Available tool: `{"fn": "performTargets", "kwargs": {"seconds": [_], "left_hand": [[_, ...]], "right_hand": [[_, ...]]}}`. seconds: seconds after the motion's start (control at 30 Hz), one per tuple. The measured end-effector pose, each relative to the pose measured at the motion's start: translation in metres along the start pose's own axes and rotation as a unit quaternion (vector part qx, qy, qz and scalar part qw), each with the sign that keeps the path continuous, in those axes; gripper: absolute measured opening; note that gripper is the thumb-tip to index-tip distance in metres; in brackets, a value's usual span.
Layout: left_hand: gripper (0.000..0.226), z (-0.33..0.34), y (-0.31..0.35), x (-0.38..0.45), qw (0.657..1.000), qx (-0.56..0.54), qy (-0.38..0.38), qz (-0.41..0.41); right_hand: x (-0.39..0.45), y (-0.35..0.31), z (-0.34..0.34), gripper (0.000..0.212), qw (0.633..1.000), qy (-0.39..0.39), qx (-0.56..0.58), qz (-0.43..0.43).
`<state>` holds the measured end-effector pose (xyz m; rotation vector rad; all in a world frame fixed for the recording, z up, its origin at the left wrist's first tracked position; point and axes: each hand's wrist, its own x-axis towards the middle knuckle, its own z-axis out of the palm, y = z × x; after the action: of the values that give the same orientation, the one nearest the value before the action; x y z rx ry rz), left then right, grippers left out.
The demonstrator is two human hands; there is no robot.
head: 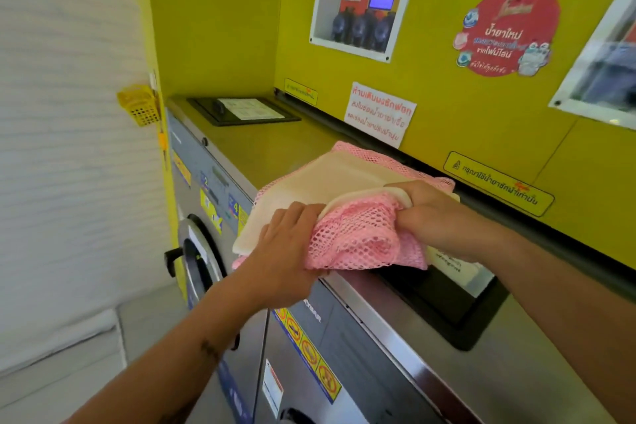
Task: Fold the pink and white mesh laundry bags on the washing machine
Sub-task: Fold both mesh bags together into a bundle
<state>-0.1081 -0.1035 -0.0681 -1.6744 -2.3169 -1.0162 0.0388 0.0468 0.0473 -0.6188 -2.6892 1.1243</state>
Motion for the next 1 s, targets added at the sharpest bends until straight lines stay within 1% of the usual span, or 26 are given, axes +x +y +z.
{"fn": "performTargets", "kwargs": {"seconds": [0.1,0.2,0.3,0.4,0.5,0.57,0.6,0.63,0.7,0.73,0.8,0.9,0.93,1.0], "left_hand": [[0.073,0.002,0.005,-0.003,0.999,0.039,0.029,0.007],[0.07,-0.006,0.009,-0.002,0.998,0.039,0.04,-0.012],[0.069,-0.034,0.009,0.001,0.998,0.054,0.033,0.004],[0.065,-0.076,0.01,0.01,0.997,0.063,-0.02,0.035],[0.047,-0.109,0.015,0.032,0.994,0.047,-0.083,0.056],[0.034,-0.125,0.016,0.053,0.99,0.021,-0.132,0.048],[0.032,-0.131,0.016,0.064,0.985,0.01,-0.165,0.039],[0.034,-0.137,0.015,0.077,0.979,0.008,-0.2,0.026],[0.039,-0.144,0.007,0.104,0.968,0.028,-0.249,0.0],[0.04,-0.145,0.001,0.12,0.964,0.044,-0.263,-0.003],[0.037,-0.142,-0.013,0.157,0.96,0.049,-0.275,0.018],[0.021,-0.123,-0.033,0.216,0.961,0.045,-0.267,0.051],[0.017,-0.114,-0.036,0.235,0.961,0.047,-0.267,0.062],[0.019,-0.094,-0.039,0.27,0.958,0.048,-0.27,0.084]], "right_hand": [[-0.004,0.003,0.001,0.021,1.0,0.015,-0.012,-0.009],[-0.008,0.005,-0.002,0.018,0.998,0.039,-0.042,-0.038],[-0.011,0.0,-0.011,0.023,0.996,0.056,-0.044,-0.056],[-0.006,-0.004,-0.02,0.026,0.995,0.064,-0.051,-0.056],[0.007,-0.009,-0.027,0.026,0.994,0.091,-0.035,-0.047],[0.017,-0.011,-0.03,0.031,0.992,0.117,-0.013,-0.036],[0.023,-0.012,-0.031,0.034,0.992,0.123,0.002,-0.028],[0.029,-0.011,-0.031,0.036,0.992,0.127,0.011,-0.017],[0.043,-0.006,-0.031,0.031,0.991,0.133,0.014,0.007],[0.052,-0.002,-0.032,0.028,0.99,0.138,0.017,0.02],[0.069,0.004,-0.037,0.024,0.985,0.162,0.025,0.045],[0.095,0.018,-0.046,0.022,0.975,0.2,0.029,0.097],[0.103,0.024,-0.048,0.025,0.969,0.212,0.03,0.121],[0.119,0.038,-0.052,0.041,0.955,0.244,0.041,0.164]]}}
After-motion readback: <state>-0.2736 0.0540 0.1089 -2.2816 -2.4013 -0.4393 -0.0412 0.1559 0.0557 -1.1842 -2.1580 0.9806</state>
